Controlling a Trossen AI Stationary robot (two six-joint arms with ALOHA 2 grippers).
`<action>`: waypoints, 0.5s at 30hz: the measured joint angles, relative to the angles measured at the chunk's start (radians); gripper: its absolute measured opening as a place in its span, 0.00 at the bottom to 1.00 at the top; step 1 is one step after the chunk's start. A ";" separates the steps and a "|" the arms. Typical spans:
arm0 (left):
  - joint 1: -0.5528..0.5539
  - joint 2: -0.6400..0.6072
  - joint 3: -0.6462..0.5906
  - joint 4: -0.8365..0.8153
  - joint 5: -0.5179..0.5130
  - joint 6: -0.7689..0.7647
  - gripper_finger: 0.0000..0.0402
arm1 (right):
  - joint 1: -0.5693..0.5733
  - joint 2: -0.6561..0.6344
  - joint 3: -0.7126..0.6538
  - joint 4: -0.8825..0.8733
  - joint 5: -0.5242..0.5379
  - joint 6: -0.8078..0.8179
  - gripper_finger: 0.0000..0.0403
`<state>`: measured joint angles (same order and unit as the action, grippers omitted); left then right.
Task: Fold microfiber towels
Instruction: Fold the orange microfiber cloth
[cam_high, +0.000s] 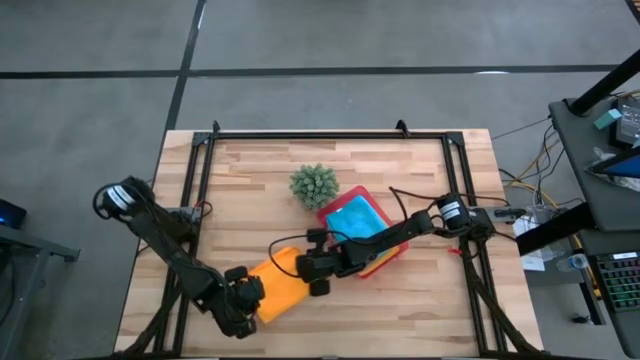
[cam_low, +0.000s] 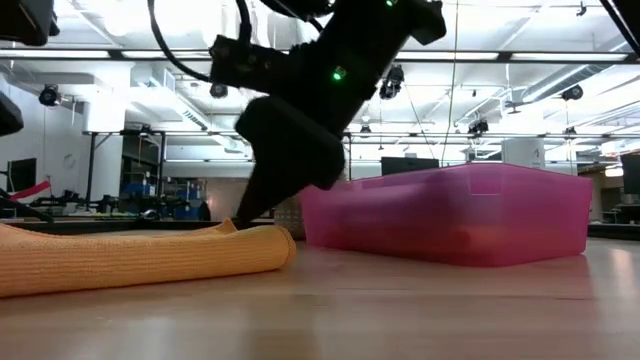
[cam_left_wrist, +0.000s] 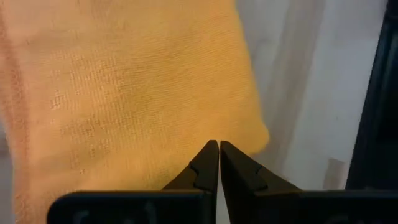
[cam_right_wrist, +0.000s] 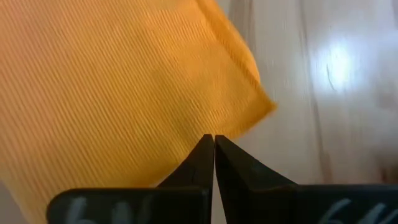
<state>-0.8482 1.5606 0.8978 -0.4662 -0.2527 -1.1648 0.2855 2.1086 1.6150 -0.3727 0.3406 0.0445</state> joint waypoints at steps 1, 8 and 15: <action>0.000 -0.007 0.000 -0.010 -0.003 0.001 0.00 | 0.000 0.000 0.000 0.018 -0.003 -0.007 0.02; 0.002 -0.018 -0.029 -0.103 -0.073 -0.007 0.00 | -0.007 0.012 0.000 0.207 -0.080 -0.060 0.02; 0.002 -0.017 -0.101 -0.098 -0.076 -0.061 0.00 | -0.045 0.056 0.000 0.264 -0.079 -0.077 0.02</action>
<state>-0.8459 1.5436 0.7963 -0.5646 -0.3286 -1.2259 0.2400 2.1647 1.6153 -0.1083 0.2616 -0.0327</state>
